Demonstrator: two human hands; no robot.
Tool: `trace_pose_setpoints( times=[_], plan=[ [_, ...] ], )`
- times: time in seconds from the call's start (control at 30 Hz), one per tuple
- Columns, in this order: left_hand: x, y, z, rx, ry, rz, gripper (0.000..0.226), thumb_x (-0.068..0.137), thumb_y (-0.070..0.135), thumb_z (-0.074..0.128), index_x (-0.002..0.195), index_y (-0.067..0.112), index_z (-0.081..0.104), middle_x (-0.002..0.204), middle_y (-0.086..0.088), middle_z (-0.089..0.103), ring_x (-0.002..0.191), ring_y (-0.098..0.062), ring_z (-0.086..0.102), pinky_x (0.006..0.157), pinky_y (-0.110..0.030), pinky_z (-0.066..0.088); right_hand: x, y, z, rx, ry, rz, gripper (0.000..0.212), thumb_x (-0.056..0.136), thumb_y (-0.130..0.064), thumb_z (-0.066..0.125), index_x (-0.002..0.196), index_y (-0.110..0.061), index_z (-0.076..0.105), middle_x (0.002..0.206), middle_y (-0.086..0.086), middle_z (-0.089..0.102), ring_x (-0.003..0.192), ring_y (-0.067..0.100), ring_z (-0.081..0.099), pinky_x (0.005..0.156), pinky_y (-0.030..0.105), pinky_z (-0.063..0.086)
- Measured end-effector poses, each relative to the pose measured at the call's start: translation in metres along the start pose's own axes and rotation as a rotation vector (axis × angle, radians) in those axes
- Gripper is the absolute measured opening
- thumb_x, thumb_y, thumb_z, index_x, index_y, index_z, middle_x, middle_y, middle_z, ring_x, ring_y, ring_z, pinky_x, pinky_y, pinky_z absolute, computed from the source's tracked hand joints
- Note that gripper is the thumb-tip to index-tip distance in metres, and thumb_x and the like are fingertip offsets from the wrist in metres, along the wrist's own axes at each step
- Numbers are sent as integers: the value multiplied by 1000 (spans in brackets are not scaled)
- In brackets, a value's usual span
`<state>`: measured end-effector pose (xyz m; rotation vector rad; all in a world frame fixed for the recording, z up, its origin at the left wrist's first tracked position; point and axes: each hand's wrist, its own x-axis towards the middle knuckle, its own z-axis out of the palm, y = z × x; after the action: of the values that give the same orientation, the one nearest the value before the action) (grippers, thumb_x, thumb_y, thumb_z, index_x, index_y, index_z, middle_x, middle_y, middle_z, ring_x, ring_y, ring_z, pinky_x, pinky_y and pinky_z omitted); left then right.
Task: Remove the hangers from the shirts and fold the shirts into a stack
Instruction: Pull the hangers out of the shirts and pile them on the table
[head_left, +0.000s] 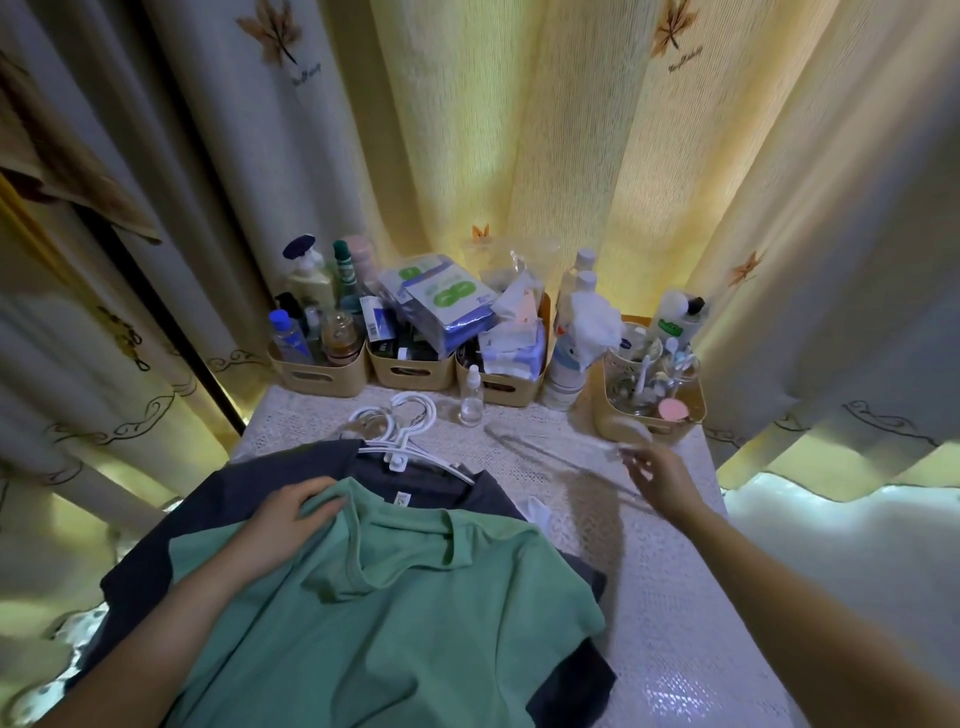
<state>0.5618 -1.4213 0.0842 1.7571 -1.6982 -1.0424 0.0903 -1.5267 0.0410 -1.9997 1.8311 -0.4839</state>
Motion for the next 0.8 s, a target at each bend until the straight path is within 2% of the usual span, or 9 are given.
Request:
trace_pose_setpoints(
  times=[0.07,0.17,0.23,0.37,0.5,0.57,0.67,0.8],
  plan=[
    [-1,0,1,-5,3,-3,15,91,26,62,86,39,67,89,15,71,85,1,64,79,-29,49,15,-4,-14,-43,86,9,22,88,-4,62,108,-8,70,111,12,68,101,29,60,84,38,51],
    [-1,0,3,-16,16,-9,13,90,24,63,86,34,69,89,15,71,85,2,64,78,-28,48,35,2,-22,-164,24,181,23,94,-18,56,112,-19,70,116,11,66,109,37,51,85,40,46],
    [-1,-1,3,-22,10,-16,11,90,23,63,86,32,69,89,13,71,85,0,65,79,-29,49,46,7,-20,-115,9,279,26,95,-15,54,117,-14,68,122,17,62,109,38,52,85,38,45],
    [-1,-1,1,-38,-9,-18,8,91,23,62,88,26,70,90,9,72,87,-4,66,80,-28,49,61,-2,-18,156,101,425,26,94,-2,51,116,-1,65,121,20,60,107,36,56,88,38,45],
    [-1,1,0,-46,-12,-8,11,91,21,62,86,28,69,89,12,71,83,1,64,72,-13,46,58,-10,-14,190,201,446,18,92,2,52,103,6,66,108,25,63,97,37,59,70,29,37],
    [-1,2,0,-55,-25,-2,12,92,21,61,86,29,69,90,12,71,83,2,64,71,-10,45,52,-12,-11,198,207,449,18,90,-4,59,103,6,67,102,26,66,90,36,60,69,27,36],
    [-1,3,-2,-70,-36,7,11,92,22,61,88,28,69,92,11,71,85,2,64,74,-14,47,51,-16,-13,259,193,480,23,88,-13,65,102,5,69,101,24,68,89,32,60,71,27,37],
    [-2,-2,-4,-51,-51,-10,9,92,27,60,91,26,69,94,9,71,88,-1,65,80,-27,50,61,-24,-15,206,238,466,18,82,-6,70,93,8,71,106,25,62,96,35,58,72,27,36]
  ],
)
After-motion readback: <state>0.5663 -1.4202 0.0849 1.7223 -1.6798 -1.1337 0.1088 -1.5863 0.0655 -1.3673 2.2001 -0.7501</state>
